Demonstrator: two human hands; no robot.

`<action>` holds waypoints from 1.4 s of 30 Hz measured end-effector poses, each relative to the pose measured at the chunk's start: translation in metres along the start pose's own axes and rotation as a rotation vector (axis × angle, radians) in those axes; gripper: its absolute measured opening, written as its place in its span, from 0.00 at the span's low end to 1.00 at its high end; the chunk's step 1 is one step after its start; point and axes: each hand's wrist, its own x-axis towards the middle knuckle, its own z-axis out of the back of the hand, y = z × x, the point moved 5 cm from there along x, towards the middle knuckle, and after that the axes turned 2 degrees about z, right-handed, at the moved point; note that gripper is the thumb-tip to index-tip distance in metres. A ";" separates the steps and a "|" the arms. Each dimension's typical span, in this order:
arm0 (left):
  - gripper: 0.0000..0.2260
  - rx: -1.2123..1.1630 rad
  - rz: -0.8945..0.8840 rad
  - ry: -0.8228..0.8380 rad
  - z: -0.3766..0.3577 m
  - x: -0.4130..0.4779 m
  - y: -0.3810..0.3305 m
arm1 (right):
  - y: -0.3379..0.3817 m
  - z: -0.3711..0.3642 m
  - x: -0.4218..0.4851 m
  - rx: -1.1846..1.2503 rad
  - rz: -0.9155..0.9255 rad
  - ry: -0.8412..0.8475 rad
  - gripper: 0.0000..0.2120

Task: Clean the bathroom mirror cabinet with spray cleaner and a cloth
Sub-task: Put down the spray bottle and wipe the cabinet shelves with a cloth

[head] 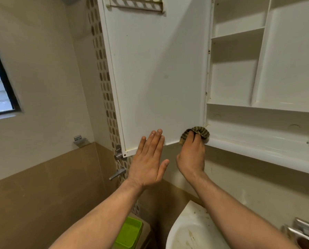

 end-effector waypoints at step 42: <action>0.34 -0.805 0.438 -0.006 0.068 -0.042 0.111 | 0.278 0.147 0.070 0.468 0.312 -0.130 0.32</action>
